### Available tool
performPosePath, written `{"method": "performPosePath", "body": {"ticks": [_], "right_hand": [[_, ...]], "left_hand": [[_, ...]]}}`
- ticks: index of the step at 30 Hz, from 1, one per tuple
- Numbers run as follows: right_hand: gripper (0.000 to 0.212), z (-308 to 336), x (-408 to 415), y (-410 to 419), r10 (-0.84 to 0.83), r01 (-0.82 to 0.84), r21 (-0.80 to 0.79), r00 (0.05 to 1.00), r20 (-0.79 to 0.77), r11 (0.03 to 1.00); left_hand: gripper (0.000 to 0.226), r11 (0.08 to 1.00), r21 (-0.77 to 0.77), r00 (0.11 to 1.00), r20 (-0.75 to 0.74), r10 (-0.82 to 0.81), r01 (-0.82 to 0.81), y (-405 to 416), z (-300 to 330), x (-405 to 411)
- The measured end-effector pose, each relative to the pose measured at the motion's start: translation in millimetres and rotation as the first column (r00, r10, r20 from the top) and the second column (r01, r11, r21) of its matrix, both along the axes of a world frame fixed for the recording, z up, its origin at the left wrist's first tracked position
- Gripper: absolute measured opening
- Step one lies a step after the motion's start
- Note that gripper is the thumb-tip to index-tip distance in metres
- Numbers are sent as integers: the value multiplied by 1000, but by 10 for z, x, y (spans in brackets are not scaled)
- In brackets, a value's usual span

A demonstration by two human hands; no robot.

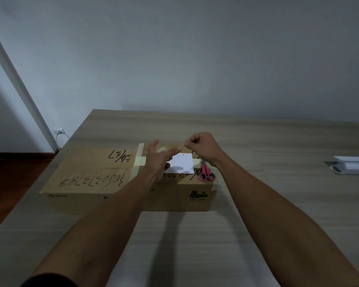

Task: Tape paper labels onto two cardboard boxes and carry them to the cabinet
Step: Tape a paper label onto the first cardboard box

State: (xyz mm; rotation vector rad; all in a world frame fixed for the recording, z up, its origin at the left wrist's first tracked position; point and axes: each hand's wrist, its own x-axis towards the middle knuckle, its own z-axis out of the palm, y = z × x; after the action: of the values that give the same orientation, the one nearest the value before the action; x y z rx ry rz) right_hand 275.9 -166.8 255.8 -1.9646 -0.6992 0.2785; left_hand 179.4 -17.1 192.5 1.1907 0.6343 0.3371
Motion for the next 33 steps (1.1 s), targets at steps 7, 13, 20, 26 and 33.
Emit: {"method": "performPosePath", "body": {"ticks": [7,13,20,26,33], "right_hand": [[12,-176,1,-75,-114,114,-1,991,-66,993],[26,-346,5,-166,-158,160,4,977,-143,987],[30,-342,15,-175,-148,153,23,977,-152,988],[24,-366,-17,-160,-164,168,3,968,-191,986],[38,-507,-43,-107,-336,305,-148,891,-304,941]], "left_hand": [[88,982,184,999,-27,47,-41,-50,-43,12],[89,980,197,999,-39,26,-18,-45,-77,4],[109,993,116,999,1,-34,33,-186,-55,28],[91,976,218,999,-7,32,-30,-234,-85,79],[91,941,338,987,-158,29,27,-234,-228,163]]}}
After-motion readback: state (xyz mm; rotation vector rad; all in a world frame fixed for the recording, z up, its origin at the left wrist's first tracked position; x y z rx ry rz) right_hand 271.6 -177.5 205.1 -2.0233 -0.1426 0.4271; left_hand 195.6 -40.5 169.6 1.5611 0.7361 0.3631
